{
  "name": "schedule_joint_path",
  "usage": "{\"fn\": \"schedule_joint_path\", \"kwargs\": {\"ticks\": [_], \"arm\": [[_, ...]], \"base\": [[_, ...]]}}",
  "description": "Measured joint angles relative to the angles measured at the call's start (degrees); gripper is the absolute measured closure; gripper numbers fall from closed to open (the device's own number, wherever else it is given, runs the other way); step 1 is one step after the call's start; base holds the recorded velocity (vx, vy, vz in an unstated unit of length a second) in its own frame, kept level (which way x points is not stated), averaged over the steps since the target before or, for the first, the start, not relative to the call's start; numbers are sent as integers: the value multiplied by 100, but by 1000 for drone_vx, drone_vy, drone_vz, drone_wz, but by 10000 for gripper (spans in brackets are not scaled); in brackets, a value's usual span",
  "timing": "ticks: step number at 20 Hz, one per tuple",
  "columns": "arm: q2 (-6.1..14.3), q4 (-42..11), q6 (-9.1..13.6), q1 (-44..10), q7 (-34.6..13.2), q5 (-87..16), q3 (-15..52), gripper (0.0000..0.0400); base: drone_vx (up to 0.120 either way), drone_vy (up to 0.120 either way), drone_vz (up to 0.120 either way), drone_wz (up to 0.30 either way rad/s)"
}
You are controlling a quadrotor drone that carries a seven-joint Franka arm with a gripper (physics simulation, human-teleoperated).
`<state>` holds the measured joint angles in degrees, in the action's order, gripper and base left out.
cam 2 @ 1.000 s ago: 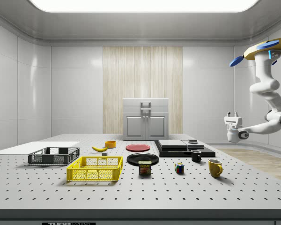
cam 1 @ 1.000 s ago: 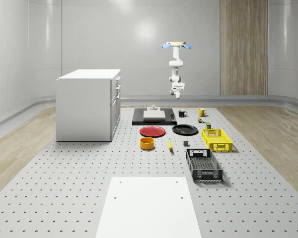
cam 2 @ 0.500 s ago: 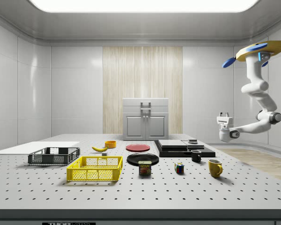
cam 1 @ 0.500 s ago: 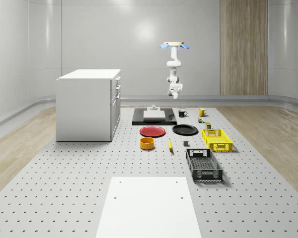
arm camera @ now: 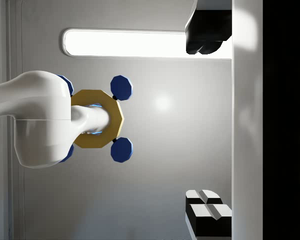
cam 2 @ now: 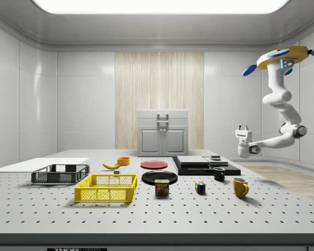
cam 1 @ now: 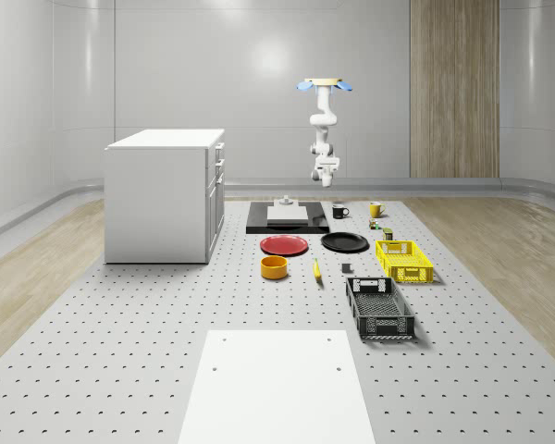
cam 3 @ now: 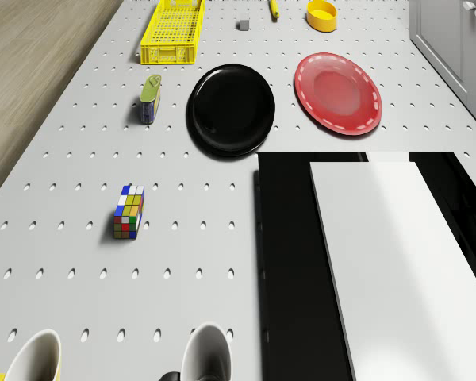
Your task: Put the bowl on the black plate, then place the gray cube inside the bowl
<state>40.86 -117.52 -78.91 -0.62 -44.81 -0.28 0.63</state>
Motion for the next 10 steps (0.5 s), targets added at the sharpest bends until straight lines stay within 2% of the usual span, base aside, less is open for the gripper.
{"fn": "schedule_joint_path", "kwargs": {"ticks": [10], "arm": [[32, -34, -45, -48, -27, -215, 154, 0]], "base": [[120, 0, 0, 0]]}}
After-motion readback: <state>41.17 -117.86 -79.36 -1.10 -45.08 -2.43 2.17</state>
